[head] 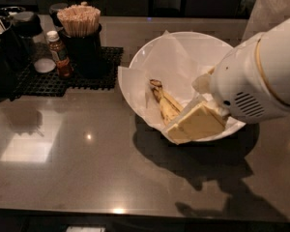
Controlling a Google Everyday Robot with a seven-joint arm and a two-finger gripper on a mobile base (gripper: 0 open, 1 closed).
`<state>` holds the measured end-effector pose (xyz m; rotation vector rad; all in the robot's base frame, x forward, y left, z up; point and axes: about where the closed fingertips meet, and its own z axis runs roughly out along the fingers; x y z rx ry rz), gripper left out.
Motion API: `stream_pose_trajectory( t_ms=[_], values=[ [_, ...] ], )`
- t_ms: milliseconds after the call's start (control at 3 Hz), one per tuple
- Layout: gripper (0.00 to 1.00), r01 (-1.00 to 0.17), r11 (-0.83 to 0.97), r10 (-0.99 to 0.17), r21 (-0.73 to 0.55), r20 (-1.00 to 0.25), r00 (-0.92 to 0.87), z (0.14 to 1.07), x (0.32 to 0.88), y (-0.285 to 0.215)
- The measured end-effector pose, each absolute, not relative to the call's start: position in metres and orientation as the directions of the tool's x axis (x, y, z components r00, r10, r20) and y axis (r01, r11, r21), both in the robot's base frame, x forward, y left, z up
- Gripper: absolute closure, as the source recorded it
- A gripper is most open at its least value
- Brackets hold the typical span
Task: Pick banana from white bowl
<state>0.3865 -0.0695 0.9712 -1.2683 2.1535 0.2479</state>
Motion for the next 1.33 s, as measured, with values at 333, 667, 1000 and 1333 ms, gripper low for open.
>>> stream_pose_trajectory(
  t_ms=[333, 667, 1000, 1333],
  values=[
    [0.29, -0.839, 0.533, -0.703, -0.112, -0.611, -0.365, 0.954, 0.39, -0.075],
    [0.3, -0.836, 0.541, -0.688, -0.089, -0.619, -0.379, 0.941, 0.396, -0.079],
    [0.3, -0.826, 0.561, -0.664, -0.057, -0.627, -0.407, 0.928, 0.396, -0.085],
    [0.31, -0.812, 0.582, -0.636, -0.026, -0.637, -0.435, 0.917, 0.394, -0.091]
  ],
)
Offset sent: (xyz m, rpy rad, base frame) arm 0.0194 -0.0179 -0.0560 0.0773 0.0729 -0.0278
